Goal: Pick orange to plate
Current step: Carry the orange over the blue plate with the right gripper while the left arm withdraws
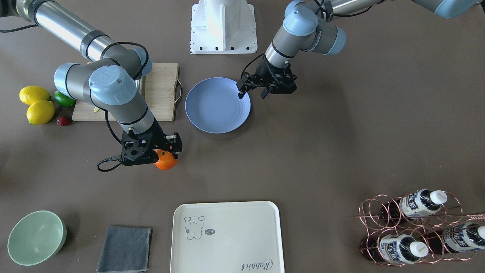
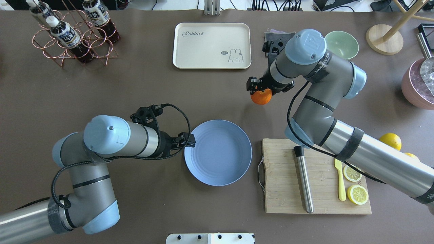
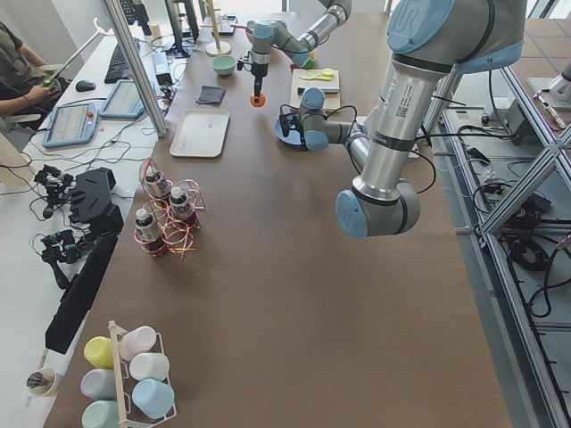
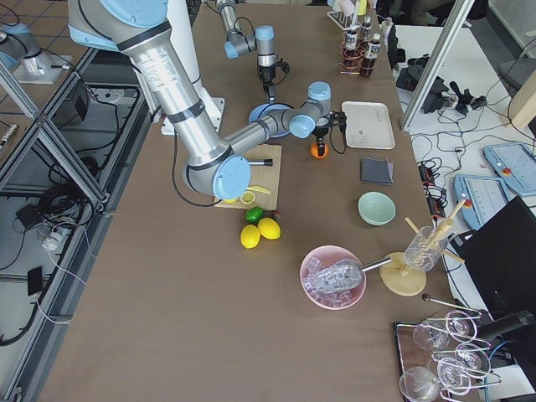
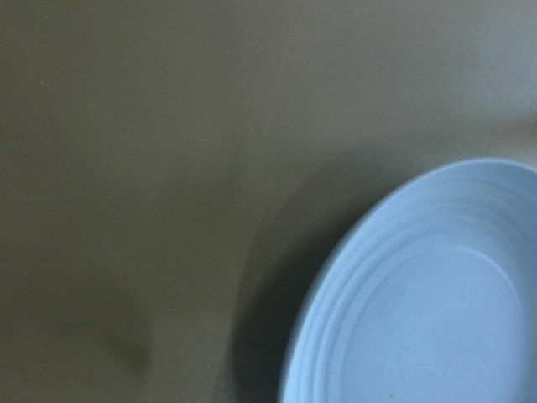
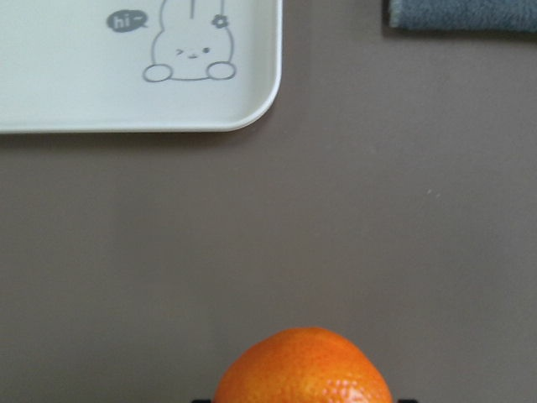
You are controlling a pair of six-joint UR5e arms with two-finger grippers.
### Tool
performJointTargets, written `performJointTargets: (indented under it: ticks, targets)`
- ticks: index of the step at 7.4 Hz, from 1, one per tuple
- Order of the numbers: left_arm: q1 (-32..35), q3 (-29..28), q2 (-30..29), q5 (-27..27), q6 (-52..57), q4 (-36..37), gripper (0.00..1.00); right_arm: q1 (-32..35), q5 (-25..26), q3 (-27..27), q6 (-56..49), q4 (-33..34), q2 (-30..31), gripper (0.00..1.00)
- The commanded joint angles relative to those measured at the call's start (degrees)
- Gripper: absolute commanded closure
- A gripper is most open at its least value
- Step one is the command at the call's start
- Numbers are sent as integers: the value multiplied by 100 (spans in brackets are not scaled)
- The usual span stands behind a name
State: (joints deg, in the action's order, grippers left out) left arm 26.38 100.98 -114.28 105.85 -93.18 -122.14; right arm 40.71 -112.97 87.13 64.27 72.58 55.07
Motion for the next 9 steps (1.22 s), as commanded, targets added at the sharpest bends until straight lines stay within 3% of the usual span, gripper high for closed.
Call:
performJointTargets:
  ticks: [1,3,6,7,8,9]
  targets:
    - [1048,185,474,1046,1024,6,3,-839,509,863,865,640,-101,100]
    - [2069,115,949,2031,2280,6,3,-1772,1282,1034,1471,819,-215,100]
    - [2179,106,1013,2071,2410,6,3,-2181,1550,973,1483,828,-207,100]
    - [2179,106,1013,2071,2401,6,3,-2181,1550,964,1483,828,-207,83]
    - [2170,88,1013,2062,2401,6,3,-2181,1593,964,1475,828,-189,1]
    - [2170,79,1013,2062,2401,6,3,-2190,1602,929,1475,828,-189,0]
